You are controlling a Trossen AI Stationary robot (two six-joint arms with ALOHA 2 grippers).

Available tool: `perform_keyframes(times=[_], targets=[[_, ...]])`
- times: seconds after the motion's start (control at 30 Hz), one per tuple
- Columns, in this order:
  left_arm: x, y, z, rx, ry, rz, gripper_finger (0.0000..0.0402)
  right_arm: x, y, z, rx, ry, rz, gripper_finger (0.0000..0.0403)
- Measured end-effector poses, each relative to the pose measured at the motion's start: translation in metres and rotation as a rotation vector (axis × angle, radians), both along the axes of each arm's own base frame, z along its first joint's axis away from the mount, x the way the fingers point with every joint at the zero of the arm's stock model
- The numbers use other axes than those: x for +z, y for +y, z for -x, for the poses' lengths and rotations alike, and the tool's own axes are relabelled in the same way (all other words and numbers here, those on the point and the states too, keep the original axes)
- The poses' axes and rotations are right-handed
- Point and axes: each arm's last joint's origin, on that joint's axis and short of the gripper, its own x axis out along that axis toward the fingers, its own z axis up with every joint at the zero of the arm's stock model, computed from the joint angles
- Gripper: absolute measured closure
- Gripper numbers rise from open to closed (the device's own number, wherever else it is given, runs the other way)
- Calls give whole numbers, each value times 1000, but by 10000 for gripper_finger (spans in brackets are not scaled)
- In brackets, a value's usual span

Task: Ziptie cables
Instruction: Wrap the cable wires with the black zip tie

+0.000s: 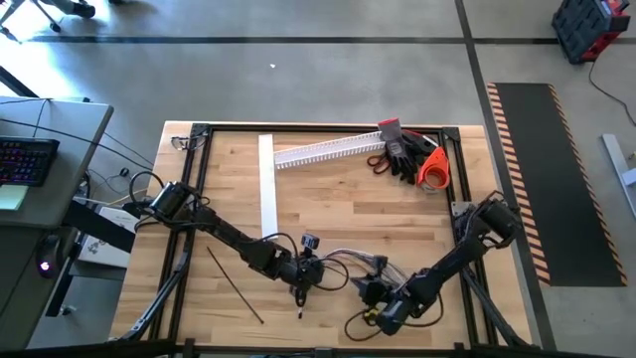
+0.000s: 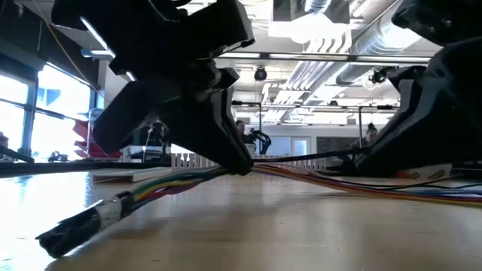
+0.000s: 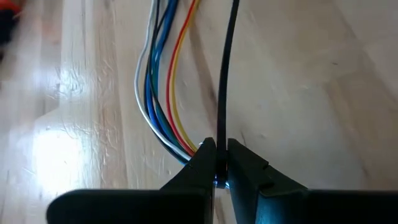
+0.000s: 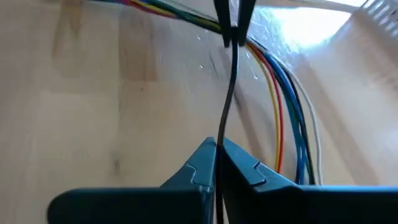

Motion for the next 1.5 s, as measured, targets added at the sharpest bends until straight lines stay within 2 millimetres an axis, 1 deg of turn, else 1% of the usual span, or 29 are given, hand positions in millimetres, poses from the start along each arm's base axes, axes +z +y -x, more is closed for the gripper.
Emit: perform_keyframes(times=[0.1, 0.17, 0.23, 0.3, 0.43, 0.53, 0.6, 0.7, 0.83, 1.1, 1.3, 1.4, 1.5], targets=[[0, 2, -1, 3, 0, 4, 396, 5, 1, -5, 35, 1, 65, 401], [0, 2, -2, 2, -1, 11, 396, 10, 1, -12, 59, 4, 93, 389], [0, 2, -2, 0, 1, 24, 396, 14, -3, -21, 67, 13, 101, 366], [0, 2, -2, -2, -1, 28, 396, 16, -8, -28, 61, 19, 98, 333], [0, 2, -2, 3, -4, 35, 396, 16, -25, -43, 57, 51, 55, 271], [1, 2, -2, 3, -7, 37, 396, 14, -36, -54, 70, 70, 9, 242], [1, 2, -3, 3, -15, 41, 396, 13, -42, -59, 76, 72, 2, 236], [2, 1, -4, 4, -30, 51, 396, 9, -44, -66, 97, 56, 13, 242], [2, 1, -4, 24, -36, 71, 396, 3, -40, -69, 140, 31, 45, 272], [2, 1, -4, 33, -34, 90, 396, 2, -31, -65, 110, -8, 135, 347], [2, 0, -4, 30, -31, 98, 396, 1, -30, -63, 117, 0, 137, 394], [2, 0, -4, 28, -30, 101, 396, 1, -31, -64, 133, 14, 117, 400], [2, 0, -4, 26, -29, 102, 396, 0, -34, -66, 153, 30, 87, 388]])
